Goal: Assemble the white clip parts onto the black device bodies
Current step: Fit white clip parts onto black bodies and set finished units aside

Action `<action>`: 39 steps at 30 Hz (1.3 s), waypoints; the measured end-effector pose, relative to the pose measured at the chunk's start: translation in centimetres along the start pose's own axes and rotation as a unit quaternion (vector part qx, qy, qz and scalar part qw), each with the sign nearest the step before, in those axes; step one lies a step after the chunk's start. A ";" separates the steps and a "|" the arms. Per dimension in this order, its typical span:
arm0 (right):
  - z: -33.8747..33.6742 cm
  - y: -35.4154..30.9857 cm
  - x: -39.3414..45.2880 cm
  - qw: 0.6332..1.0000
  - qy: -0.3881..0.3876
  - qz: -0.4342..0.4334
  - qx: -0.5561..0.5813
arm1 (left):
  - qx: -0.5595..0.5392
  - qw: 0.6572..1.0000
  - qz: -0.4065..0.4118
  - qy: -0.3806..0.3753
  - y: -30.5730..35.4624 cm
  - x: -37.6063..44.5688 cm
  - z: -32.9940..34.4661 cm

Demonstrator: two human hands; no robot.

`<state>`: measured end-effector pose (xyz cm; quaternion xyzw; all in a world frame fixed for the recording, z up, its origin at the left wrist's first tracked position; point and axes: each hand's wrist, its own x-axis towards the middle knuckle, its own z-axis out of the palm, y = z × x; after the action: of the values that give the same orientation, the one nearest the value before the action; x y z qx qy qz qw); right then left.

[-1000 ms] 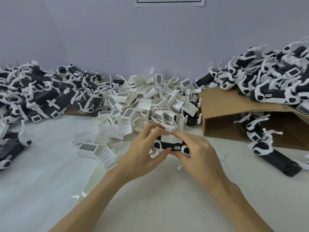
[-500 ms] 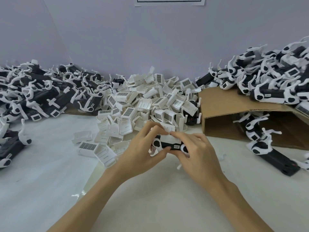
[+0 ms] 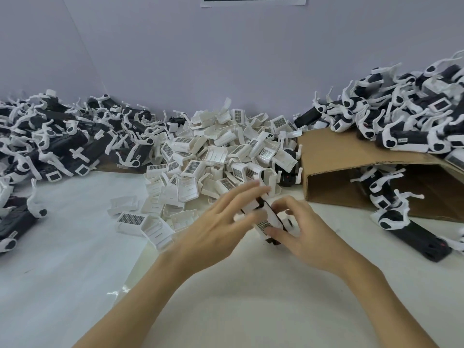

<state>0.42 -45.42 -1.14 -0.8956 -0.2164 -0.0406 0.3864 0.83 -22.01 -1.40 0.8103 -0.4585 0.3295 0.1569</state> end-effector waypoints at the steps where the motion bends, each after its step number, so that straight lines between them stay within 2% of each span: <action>1: 0.2 0.1 0.0 1.000 0.013 0.013 -0.001 | -0.036 0.998 -0.056 0.004 0.1 0.0 0.0; 3: 0.8 0.0 0.1 0.997 0.068 0.005 -0.043 | -0.151 0.971 -0.183 -0.006 0.0 -0.3 0.0; 5: 1.4 -0.5 0.2 0.984 0.124 -0.055 -0.115 | -0.184 0.947 -0.263 -0.029 -0.3 -0.6 0.0; 6: 1.6 -0.6 0.3 0.975 0.143 -0.086 -0.147 | -0.170 0.945 -0.278 -0.034 -0.5 -0.7 -0.1; 9: 1.9 -0.8 0.6 0.944 0.211 -0.156 -0.200 | -0.172 0.951 -0.255 0.004 -0.9 -0.7 -0.4; 12: 2.1 -1.1 0.6 0.929 0.240 -0.183 -0.216 | -0.159 0.963 -0.217 0.031 -0.9 -0.4 -0.4; 18: 1.8 -2.0 0.3 0.934 0.251 -0.168 -0.189 | -0.122 0.971 -0.184 0.088 -0.3 0.1 -0.4; 22: 1.5 -2.0 0.1 0.946 0.230 -0.152 -0.169 | -0.140 0.968 -0.196 0.074 -0.2 0.2 -0.7; 26: 2.1 -1.9 -0.1 0.980 0.186 -0.067 -0.018 | -0.244 0.914 -0.321 0.045 -0.5 0.0 -0.9; 29: 2.2 -1.9 -0.1 0.983 0.170 -0.030 0.063 | -0.281 0.893 -0.351 0.031 -0.5 -0.2 -0.6; 34: 2.3 -2.3 -0.1 0.993 0.113 -0.028 0.033 | -0.295 0.898 -0.322 0.049 -0.1 -0.1 -0.6; 39: 1.6 -2.6 0.0 0.994 0.102 -0.011 0.047 | -0.298 0.901 -0.311 0.050 0.2 0.2 -1.0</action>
<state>-0.81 -42.69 -0.55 -0.8651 -0.1872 -0.1260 0.4481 0.35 -21.70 -0.53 0.8094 -0.2514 0.1521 0.5085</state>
